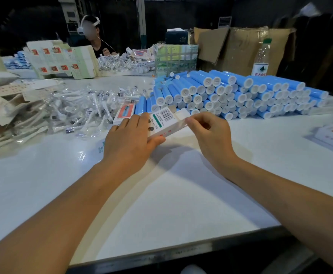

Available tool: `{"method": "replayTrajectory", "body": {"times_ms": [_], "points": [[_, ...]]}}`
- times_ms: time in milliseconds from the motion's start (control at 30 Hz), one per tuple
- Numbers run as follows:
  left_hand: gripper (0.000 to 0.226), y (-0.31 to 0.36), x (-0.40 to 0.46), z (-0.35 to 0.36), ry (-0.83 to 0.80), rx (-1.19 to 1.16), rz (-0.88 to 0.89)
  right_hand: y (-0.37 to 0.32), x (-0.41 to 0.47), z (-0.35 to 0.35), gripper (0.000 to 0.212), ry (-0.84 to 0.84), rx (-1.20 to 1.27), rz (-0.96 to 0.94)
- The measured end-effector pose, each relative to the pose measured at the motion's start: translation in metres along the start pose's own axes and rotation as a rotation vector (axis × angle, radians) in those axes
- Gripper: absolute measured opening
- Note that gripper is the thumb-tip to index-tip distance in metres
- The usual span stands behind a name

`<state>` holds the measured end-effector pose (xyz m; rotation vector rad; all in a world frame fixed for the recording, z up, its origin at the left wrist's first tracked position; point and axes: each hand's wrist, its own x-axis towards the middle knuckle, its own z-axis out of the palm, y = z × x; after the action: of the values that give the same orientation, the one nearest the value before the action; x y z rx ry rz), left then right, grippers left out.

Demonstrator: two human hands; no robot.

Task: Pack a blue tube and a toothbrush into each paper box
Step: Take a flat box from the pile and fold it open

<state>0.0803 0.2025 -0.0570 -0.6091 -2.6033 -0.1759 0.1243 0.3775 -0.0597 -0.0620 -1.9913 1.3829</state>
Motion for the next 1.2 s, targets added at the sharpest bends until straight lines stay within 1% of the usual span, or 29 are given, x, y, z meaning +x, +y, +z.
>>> {"method": "replayTrajectory", "body": {"times_ms": [133,300,433,533,600,667,767,867,933,1000,1067,1200], "points": [[0.072,-0.001,0.0,0.002,-0.003,0.052,0.005,-0.001,-0.005,0.002,0.016,-0.048,-0.059,-0.026],[0.07,0.002,0.001,0.003,0.004,0.057,0.021,-0.004,-0.009,0.007,0.015,-0.098,-0.246,-0.141],[0.07,0.002,0.0,0.005,0.016,0.073,0.036,-0.004,-0.011,0.008,0.016,-0.156,-0.334,-0.139],[0.072,0.003,-0.002,0.005,0.011,0.088,0.044,-0.006,-0.012,0.008,0.011,-0.143,-0.29,-0.105],[0.074,0.004,-0.002,0.005,0.014,0.106,0.054,-0.007,-0.012,0.006,0.01,-0.151,-0.196,-0.025],[0.074,0.004,-0.004,0.006,0.025,0.128,0.071,-0.007,-0.011,0.004,0.014,-0.163,-0.084,0.065],[0.074,0.005,-0.005,0.005,0.028,0.156,0.084,-0.008,-0.011,0.002,0.01,-0.17,0.028,0.127],[0.074,0.005,-0.005,0.003,0.017,0.191,0.085,-0.007,-0.009,0.004,0.042,-0.193,0.039,0.157],[0.074,0.006,-0.006,0.002,0.014,0.204,0.107,-0.005,-0.007,0.004,0.053,-0.227,0.021,0.204],[0.075,0.009,-0.008,0.003,0.032,0.176,0.146,-0.002,-0.005,0.004,0.057,-0.25,0.014,0.252],[0.074,0.012,-0.009,0.003,0.042,0.186,0.168,0.0,-0.004,0.005,0.051,-0.254,-0.032,0.249],[0.077,0.013,-0.009,0.002,0.024,0.191,0.149,-0.001,-0.005,0.007,0.02,-0.221,-0.094,0.173]]}}
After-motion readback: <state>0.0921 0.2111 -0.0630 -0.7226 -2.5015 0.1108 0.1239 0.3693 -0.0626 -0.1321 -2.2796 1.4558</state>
